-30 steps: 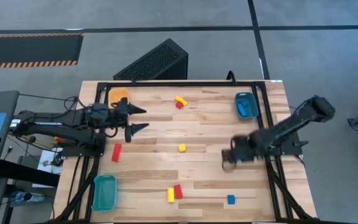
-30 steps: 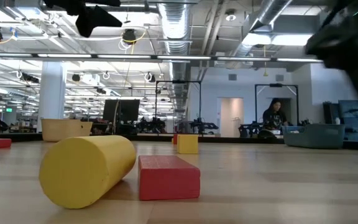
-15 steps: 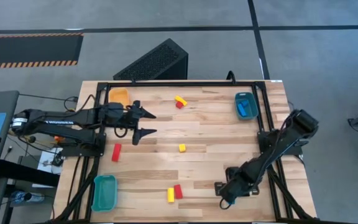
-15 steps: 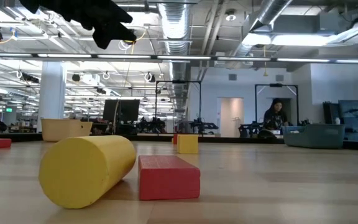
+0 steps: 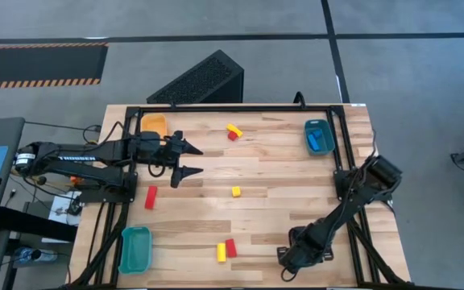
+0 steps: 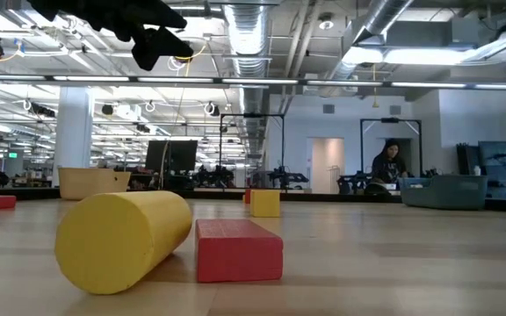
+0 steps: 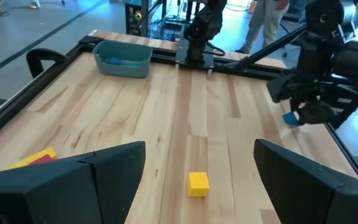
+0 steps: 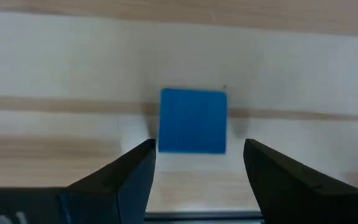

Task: Sort & place blocks by color
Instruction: Put the blue block into the blue bin

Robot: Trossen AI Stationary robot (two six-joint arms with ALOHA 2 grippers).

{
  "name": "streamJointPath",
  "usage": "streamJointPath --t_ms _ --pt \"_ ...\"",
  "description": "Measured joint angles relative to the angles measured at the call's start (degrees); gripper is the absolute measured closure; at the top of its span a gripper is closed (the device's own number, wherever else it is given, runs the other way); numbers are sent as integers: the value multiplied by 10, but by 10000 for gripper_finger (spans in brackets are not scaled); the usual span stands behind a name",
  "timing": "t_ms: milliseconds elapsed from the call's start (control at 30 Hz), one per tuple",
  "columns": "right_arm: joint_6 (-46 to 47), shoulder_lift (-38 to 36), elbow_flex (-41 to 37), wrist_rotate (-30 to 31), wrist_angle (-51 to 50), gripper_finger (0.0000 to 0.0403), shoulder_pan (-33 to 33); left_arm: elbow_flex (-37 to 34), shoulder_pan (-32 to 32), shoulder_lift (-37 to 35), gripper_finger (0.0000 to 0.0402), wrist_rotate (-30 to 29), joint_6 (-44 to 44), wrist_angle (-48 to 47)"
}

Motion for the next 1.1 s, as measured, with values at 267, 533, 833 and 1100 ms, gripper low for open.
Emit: streamJointPath --t_ms 267,533,833,1100 --pt "-27 4 0 14 -10 137 -11 0 0 0 111 -2 -1 -6" --pt "-47 4 0 14 -20 210 -19 0 0 0 111 -14 -1 -7" --pt "-133 -14 -1 18 -25 290 -59 0 0 0 111 -29 6 -6" --pt "-191 -106 0 160 -82 290 -118 0 24 37 111 -22 74 28"
